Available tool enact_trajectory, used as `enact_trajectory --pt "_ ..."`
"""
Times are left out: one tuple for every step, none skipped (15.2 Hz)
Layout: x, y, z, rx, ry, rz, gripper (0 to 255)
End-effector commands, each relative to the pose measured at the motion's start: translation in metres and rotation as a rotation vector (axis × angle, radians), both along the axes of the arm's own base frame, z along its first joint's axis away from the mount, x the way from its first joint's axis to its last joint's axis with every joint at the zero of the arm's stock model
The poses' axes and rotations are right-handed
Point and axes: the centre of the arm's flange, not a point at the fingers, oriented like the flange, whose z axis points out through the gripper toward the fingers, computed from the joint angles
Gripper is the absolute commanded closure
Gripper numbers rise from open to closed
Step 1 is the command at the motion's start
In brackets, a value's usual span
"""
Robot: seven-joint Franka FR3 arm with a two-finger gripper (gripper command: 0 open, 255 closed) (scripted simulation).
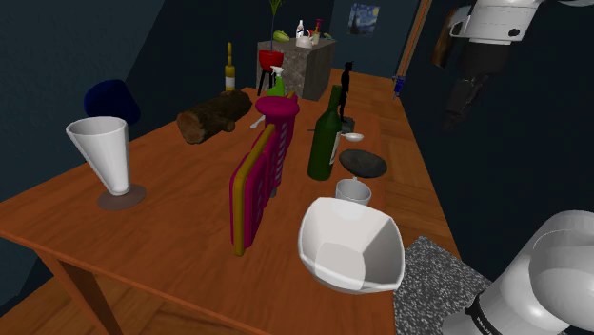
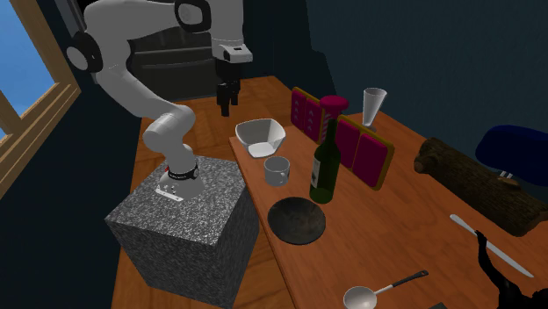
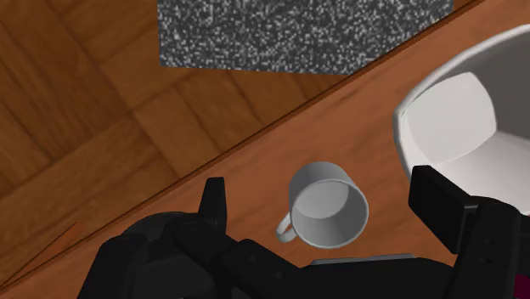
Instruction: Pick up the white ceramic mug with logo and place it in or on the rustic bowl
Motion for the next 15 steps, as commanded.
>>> enact_trajectory --pt "0.000 0.000 0.000 0.000 0.000 0.000 0" --pt "0.005 0.005 -0.011 0.001 -0.005 0.003 0" --pt "0.010 0.010 -0.022 0.001 -0.009 0.005 0" --pt "0.015 0.014 -0.033 0.002 -0.014 0.008 0" --pt "0.020 0.019 -0.043 0.003 -0.019 0.010 0" --pt "0.025 0.024 -0.054 0.004 -0.023 0.013 0" --pt "0.030 0.029 -0.065 0.004 -0.028 0.015 0" --pt "0.035 0.034 -0.076 0.005 -0.033 0.018 0" --pt "0.040 0.039 -0.086 0.006 -0.037 0.021 0" --pt "0.045 0.044 -0.097 0.006 -0.042 0.023 0" --pt "0.050 0.049 -0.108 0.007 -0.047 0.026 0" --pt "0.055 0.054 -0.118 0.008 -0.051 0.028 0" --pt "0.060 0.059 -0.129 0.009 -0.056 0.031 0" --pt "0.066 0.064 -0.139 0.009 -0.061 0.034 0" --pt "0.071 0.069 -0.150 0.010 -0.065 0.036 0"
